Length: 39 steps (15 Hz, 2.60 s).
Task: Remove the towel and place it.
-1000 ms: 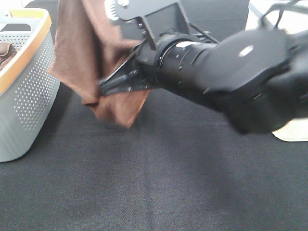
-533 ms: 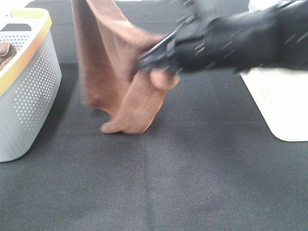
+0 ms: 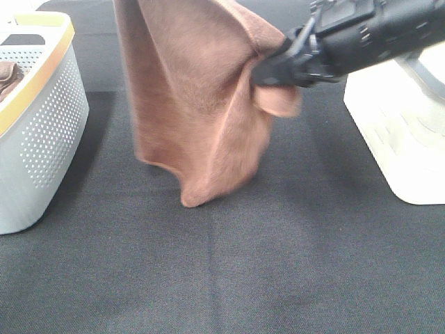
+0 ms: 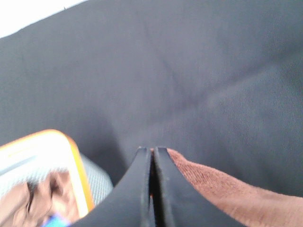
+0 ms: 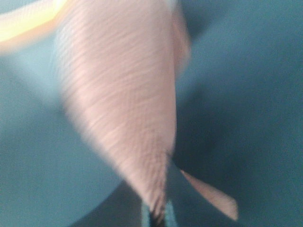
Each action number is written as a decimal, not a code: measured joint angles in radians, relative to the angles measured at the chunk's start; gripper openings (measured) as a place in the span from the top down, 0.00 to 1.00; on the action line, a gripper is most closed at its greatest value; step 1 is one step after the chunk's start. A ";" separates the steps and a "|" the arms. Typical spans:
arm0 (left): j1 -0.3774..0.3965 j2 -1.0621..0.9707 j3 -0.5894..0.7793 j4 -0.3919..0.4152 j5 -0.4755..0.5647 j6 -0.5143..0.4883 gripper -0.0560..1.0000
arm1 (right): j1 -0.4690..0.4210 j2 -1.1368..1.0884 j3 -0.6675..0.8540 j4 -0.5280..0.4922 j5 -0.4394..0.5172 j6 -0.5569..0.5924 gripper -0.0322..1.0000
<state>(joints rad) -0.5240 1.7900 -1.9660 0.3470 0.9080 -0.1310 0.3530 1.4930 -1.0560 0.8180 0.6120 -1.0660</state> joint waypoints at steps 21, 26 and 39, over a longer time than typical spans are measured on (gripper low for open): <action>0.034 0.117 0.000 0.232 -0.435 -0.027 0.95 | -0.001 0.132 -0.096 -0.336 -0.879 0.354 0.97; 0.154 0.250 0.000 0.234 -0.692 -0.142 0.95 | 0.000 0.355 -0.170 -0.397 -1.168 0.353 0.97; 0.135 0.397 0.000 -0.003 -0.018 -0.025 0.95 | -0.001 0.482 -0.286 -0.407 -0.543 0.274 0.97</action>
<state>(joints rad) -0.3890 2.1870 -1.9660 0.3440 0.8900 -0.1560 0.3520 1.9750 -1.3420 0.4110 0.0690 -0.7920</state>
